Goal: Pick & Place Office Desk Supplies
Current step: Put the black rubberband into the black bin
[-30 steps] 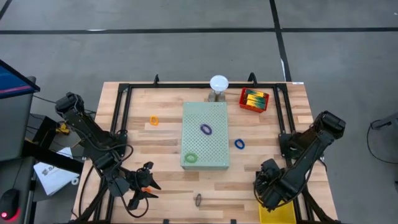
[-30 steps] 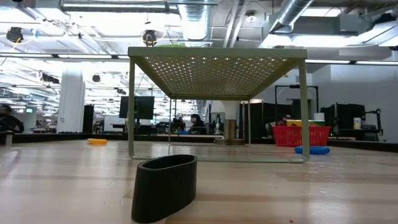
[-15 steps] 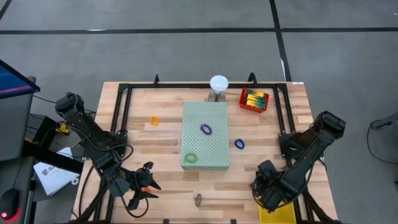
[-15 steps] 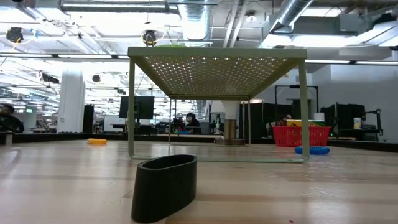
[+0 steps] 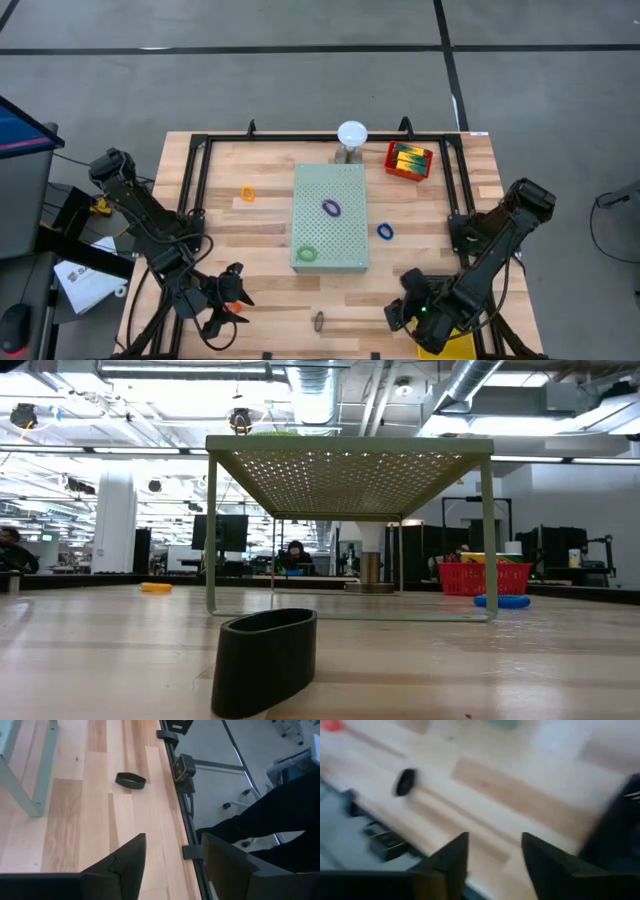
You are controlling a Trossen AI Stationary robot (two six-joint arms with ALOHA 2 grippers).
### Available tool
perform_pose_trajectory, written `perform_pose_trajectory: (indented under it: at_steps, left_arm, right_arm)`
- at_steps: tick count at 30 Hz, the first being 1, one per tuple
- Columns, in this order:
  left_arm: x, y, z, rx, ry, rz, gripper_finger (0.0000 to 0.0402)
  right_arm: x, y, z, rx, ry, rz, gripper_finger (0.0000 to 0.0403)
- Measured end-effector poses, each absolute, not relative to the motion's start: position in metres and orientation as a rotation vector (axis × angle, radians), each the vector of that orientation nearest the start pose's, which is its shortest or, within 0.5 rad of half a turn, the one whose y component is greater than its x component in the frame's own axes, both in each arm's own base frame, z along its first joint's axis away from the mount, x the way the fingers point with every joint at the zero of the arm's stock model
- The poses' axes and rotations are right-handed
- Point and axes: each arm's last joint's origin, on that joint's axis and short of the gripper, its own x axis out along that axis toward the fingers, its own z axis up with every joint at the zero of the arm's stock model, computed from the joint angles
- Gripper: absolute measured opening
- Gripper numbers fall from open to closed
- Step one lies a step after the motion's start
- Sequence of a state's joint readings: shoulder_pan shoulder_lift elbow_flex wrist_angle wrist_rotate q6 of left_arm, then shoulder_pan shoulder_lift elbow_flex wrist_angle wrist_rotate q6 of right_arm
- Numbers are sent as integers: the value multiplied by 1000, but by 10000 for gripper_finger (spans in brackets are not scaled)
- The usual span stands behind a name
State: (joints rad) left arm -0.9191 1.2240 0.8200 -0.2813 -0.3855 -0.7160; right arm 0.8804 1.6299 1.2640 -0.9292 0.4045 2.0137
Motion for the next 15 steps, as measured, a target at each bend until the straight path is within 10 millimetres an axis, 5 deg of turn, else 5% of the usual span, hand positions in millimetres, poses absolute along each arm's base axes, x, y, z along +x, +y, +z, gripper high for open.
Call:
perform_pose_trajectory:
  at_steps: [6, 15]
  left_arm:
    - [162, -194, 251, -262, 700, -298, 224]
    - [151, -203, 251, -255, 720, -367, 250]
  right_arm:
    - [222, 240, 251, 1137, 798, -575, 255]
    - [246, 252, 260, 1222, 692, -365, 260]
